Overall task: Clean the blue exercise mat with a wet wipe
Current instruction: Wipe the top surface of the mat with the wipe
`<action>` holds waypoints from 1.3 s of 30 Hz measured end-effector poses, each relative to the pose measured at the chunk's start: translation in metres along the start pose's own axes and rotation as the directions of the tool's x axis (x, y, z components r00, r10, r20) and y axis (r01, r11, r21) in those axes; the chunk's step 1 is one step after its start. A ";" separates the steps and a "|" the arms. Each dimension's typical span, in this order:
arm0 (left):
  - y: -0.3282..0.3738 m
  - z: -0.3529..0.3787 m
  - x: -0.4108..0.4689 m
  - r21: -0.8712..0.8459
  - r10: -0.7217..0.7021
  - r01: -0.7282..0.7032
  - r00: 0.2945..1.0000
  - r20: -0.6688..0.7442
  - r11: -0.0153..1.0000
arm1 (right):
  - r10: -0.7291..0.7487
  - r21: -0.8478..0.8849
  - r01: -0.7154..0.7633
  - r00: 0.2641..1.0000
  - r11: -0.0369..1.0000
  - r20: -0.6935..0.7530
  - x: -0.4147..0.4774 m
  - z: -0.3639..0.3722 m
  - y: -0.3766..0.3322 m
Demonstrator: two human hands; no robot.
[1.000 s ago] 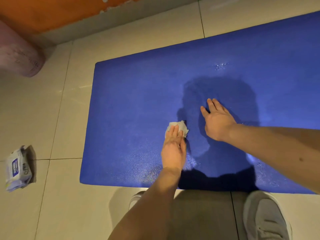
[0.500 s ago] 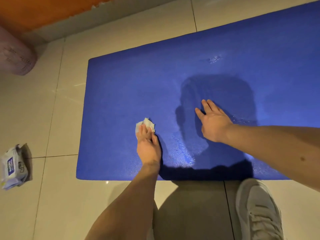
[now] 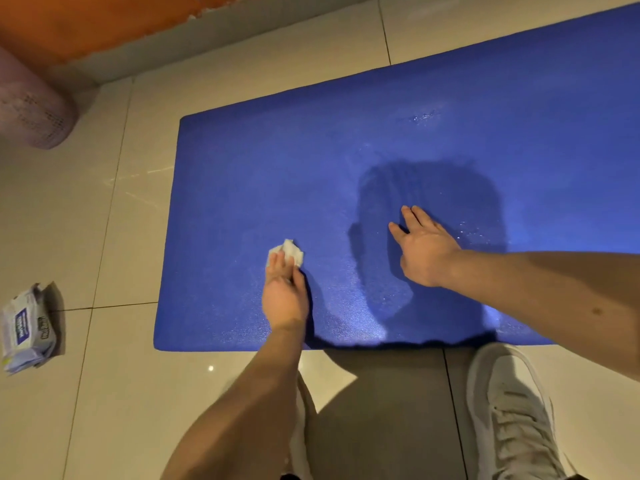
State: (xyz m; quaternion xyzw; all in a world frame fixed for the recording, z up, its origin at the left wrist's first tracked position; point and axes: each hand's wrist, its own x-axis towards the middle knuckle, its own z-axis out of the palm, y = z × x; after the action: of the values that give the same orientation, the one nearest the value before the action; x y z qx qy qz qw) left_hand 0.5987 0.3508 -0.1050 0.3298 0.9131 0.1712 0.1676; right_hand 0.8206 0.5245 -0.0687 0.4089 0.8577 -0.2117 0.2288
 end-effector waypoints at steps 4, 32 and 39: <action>0.023 0.023 -0.031 -0.177 0.033 -0.033 0.999 -0.003 0.984 | -0.010 -0.006 0.010 1.000 1.000 -0.019 -0.007 0.008 -0.002; 0.040 0.038 -0.136 -0.152 0.195 -0.177 0.974 0.115 0.972 | -0.007 -0.128 0.014 0.998 0.992 0.060 -0.074 0.031 -0.020; -0.018 0.004 -0.106 0.068 0.111 -0.117 0.989 0.097 0.991 | -0.015 -0.145 0.033 0.993 0.989 0.121 -0.102 0.050 -0.022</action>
State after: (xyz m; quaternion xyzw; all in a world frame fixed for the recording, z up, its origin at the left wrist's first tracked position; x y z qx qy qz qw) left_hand 0.6674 0.2688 -0.0953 0.3951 0.8896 0.1311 0.1877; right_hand 0.8716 0.4227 -0.0476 0.3673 0.8605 -0.1749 0.3068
